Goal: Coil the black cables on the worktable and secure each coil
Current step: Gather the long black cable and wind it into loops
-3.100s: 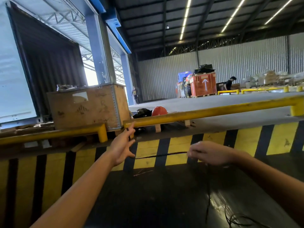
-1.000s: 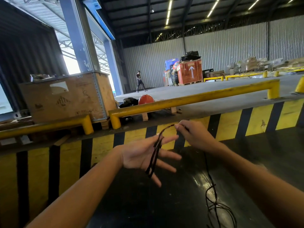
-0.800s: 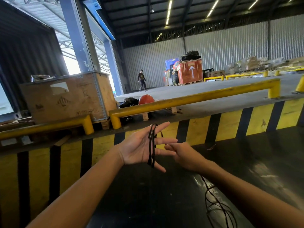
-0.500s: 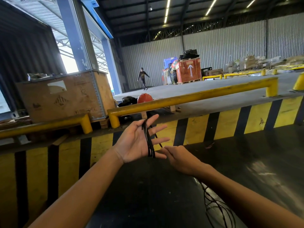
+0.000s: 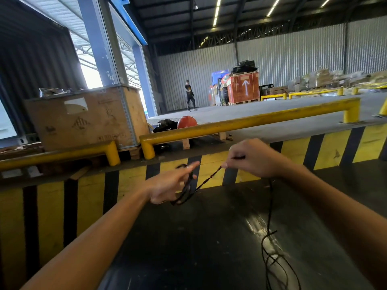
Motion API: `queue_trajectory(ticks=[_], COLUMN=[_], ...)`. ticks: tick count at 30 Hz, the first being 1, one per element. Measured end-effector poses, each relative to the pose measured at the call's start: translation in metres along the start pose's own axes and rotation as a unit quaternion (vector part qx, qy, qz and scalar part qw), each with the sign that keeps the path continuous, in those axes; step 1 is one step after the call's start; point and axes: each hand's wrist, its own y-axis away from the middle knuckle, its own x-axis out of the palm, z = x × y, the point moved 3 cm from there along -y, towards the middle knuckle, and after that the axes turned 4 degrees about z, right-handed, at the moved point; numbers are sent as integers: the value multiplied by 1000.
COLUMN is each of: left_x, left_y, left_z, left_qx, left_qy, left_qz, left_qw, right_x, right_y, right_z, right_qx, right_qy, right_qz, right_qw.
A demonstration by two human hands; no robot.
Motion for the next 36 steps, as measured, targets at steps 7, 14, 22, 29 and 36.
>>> queue_trajectory(ticks=[7,14,22,29,36], left_x=[46,29,-25,16,55], left_y=[6,10,13,9,9], left_z=[-3,-52,-29,-3,-25], left_qx=[-13,169,190,-31,35], left_qy=[76,280,200,-23,126], left_qz=[275,188,-102,24,270], left_qw=[958,926,956,999,954], right_x=[17,110,46,-26,22], right_y=[-10,19,14,-11,-15], right_z=[-24,21,0,-8,-21], right_qx=[69,25,9,-12,64], right_qy=[-104,-216,-72,-31,-86], right_qz=[-176,69,97,-118,-163], right_qw=[977,974,993,992,981])
